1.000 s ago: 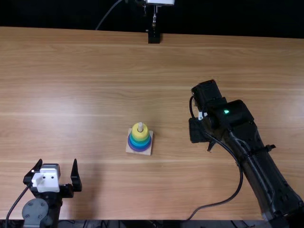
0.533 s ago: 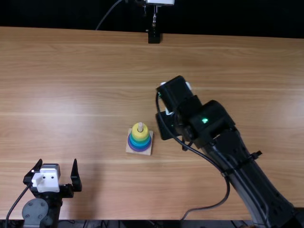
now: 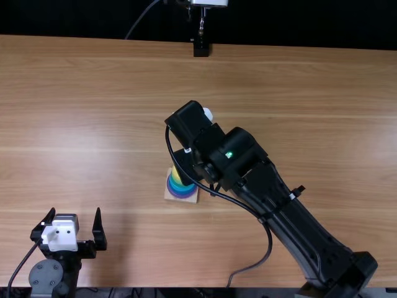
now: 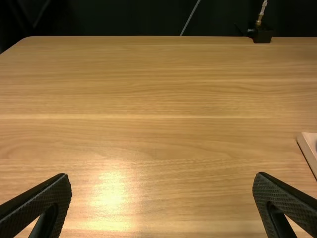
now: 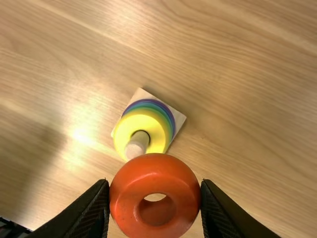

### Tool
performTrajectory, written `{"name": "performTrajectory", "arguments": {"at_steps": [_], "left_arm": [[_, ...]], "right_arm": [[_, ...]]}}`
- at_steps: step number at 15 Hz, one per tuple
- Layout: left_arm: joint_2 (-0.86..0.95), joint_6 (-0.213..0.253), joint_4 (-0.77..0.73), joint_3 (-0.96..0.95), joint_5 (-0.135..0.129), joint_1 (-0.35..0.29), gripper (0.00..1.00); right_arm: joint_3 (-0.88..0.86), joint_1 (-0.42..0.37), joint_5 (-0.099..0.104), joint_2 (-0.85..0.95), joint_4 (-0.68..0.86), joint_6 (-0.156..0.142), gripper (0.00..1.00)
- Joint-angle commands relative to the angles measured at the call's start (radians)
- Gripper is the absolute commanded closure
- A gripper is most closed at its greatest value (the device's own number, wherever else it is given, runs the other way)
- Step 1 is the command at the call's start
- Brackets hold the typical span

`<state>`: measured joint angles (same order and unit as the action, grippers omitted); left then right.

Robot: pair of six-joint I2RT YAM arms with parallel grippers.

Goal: Build the Hanoi tower: stack the rings onto the peg from bottom to top in this color order: purple, dark blue, light blue, dark green, light green, yellow, orange.

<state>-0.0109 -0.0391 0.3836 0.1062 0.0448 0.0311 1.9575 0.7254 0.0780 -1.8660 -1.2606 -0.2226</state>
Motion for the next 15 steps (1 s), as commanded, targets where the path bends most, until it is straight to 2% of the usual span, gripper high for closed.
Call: {"name": "performTrajectory", "arguments": {"at_steps": [1,13,14,15], "left_arm": [[0.011,0.002,0.080,-0.106,0.007,-0.007,0.00],[0.011,0.002,0.080,-0.106,0.007,-0.007,0.00],[0.011,0.002,0.080,-0.106,0.007,-0.007,0.00],[0.011,0.002,0.080,-0.106,0.007,-0.007,0.00]], "right_arm": [[0.041,0.020,0.001,-0.030,0.000,-0.008,0.95],[0.069,0.026,0.001,-0.127,0.006,-0.006,0.94],[0.067,0.029,0.001,-0.137,0.006,-0.008,0.84],[0.066,0.031,0.001,-0.145,0.000,-0.009,0.46]]}}
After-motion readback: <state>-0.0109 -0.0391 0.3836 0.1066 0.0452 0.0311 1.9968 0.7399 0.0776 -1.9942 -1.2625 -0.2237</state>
